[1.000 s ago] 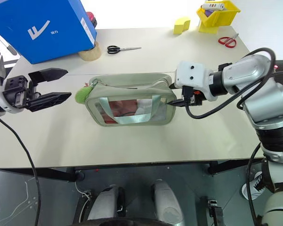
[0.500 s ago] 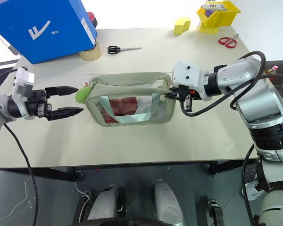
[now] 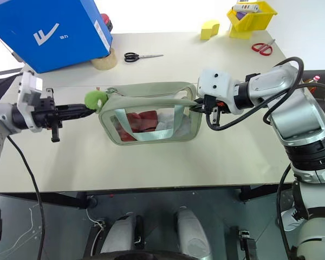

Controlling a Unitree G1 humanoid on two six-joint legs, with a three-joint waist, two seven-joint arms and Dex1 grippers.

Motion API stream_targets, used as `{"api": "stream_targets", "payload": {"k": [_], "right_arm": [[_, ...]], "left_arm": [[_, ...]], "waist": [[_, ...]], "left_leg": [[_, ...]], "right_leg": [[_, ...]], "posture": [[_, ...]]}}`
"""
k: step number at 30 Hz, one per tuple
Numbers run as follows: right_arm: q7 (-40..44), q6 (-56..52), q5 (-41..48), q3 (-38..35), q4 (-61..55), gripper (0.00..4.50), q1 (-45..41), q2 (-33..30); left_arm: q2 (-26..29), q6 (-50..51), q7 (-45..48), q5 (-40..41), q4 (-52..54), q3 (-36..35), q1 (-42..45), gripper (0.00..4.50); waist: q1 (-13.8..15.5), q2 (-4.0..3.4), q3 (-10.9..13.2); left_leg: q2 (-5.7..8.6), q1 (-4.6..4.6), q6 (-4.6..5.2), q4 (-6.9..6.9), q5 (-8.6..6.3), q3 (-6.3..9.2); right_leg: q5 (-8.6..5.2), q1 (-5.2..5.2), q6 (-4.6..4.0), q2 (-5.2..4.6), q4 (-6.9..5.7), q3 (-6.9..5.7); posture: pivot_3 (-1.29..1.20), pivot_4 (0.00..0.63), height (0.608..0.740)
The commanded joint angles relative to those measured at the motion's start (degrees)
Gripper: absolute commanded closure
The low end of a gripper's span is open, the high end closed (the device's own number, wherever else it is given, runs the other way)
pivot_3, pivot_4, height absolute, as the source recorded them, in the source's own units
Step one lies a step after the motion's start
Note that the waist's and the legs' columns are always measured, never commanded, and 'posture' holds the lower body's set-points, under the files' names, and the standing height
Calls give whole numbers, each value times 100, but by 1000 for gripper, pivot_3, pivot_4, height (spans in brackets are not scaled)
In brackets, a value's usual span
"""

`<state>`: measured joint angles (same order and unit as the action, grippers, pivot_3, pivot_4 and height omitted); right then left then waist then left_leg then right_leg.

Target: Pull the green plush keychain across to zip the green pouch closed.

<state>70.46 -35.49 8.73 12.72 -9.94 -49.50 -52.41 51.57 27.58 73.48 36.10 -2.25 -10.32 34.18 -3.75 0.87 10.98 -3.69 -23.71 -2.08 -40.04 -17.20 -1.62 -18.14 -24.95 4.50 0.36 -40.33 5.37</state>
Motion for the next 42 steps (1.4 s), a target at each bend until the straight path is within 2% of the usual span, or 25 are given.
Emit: {"api": "stream_targets", "payload": {"k": [1, 7, 8, 11, 16, 17, 22, 25, 28, 31, 36, 38, 42], "right_arm": [[-49, 10, 22, -47, -165, 4500, -75, 52], [-96, 15, 1, -7, -166, 4500, -70, 132], [-100, 7, 0, -5, -165, 4500, -74, 144], [-129, -24, -8, -8, -177, 4500, -82, 180], [-166, -126, 46, -49, -270, 4500, -59, 198], [-171, -135, 48, -47, -276, 4500, -52, 200], [-186, -177, 70, -55, -321, 4500, -16, 193], [-187, -175, 66, -53, -319, 4500, -18, 179], [-179, -188, 80, -49, -303, 4500, -38, 182], [-164, -179, 71, -34, -274, 4500, -62, 177], [-149, -225, 91, -58, -272, 4500, -128, 168], [-154, -250, 96, -75, -285, 4500, -138, 159], [-99, -272, 153, -139, -326, 4500, -116, 92]], "left_arm": [[-140, 250, -66, 335, 273, -14, 671, 4466], [-770, 141, -12, -250, -131, 878, 1521, 4466], [-825, 131, 16, -401, -241, 1056, 1609, 4202], [-845, 223, 181, -556, -403, 1293, 1719, 3043], [-682, 36, 260, -704, -457, 1155, 1678, 354], [-619, -10, 212, -743, -487, 1078, 1683, 76], [-104, -68, 269, -628, -410, 543, 1458, 76], [236, 145, 399, -366, -82, 172, 909, 76], [304, 299, 359, -222, 360, 52, 257, 76], [76, 305, 83, -222, 577, 111, -71, 871], [-302, 117, -328, -670, 603, 581, -152, 3537], [-351, 107, -384, -720, 578, 625, -113, 4452], [-337, -104, -378, -943, 485, 712, -36, 4452]], "waist": [[13, 0, 0], [5, 0, 0], [-14, 0, 0], [-35, 0, 0], [-28, 0, 0], [-26, 0, 0], [-31, -1, 0], [-33, -1, 0], [-18, -1, 0], [29, 0, 0], [79, 0, 0], [92, 0, 0], [123, 0, 0]], "left_leg": [[1, 0, 0, -1, 0, -1], [4, 25, 0, 2, 0, -2], [4, 26, 0, 2, 0, -2], [2, 28, 0, 3, 0, 2], [0, 30, 0, 4, 0, 5], [0, 30, 0, 4, 0, 5], [0, 29, 0, 5, 0, 4], [-2, 30, 0, 7, 0, 3], [-3, 30, 0, 6, 0, 3], [-2, 30, 0, 1, 0, 4], [1, 30, 0, -1, 0, 3], [1, 31, 0, 0, 0, 2], [2, 32, 0, 0, 0, 0]], "right_leg": [[0, 3, 0, 0, 1, -1], [0, 27, 1, 4, 3, 0], [0, 27, 1, 5, 3, 0], [0, 26, 1, 7, 2, 1], [0, 25, 1, 6, 1, 3], [0, 25, 1, 6, 1, 4], [0, 24, 1, 6, 1, 3], [-1, 22, 0, 5, 1, 5], [-1, 24, 0, 1, 1, 2], [-1, 28, 0, -2, 1, 0], [-1, 30, 0, 1, 2, 0], [-1, 30, 0, 1, 2, 1], [-1, 30, 0, 0, 2, 1]], "posture": [[0, 150, 737], [0, 150, 737], [0, 150, 737], [0, 150, 737], [0, 150, 737], [0, 150, 737], [0, 150, 737], [0, 150, 737], [0, 150, 737], [0, 150, 737], [0, 150, 737], [0, 150, 737], [0, 150, 737]]}}
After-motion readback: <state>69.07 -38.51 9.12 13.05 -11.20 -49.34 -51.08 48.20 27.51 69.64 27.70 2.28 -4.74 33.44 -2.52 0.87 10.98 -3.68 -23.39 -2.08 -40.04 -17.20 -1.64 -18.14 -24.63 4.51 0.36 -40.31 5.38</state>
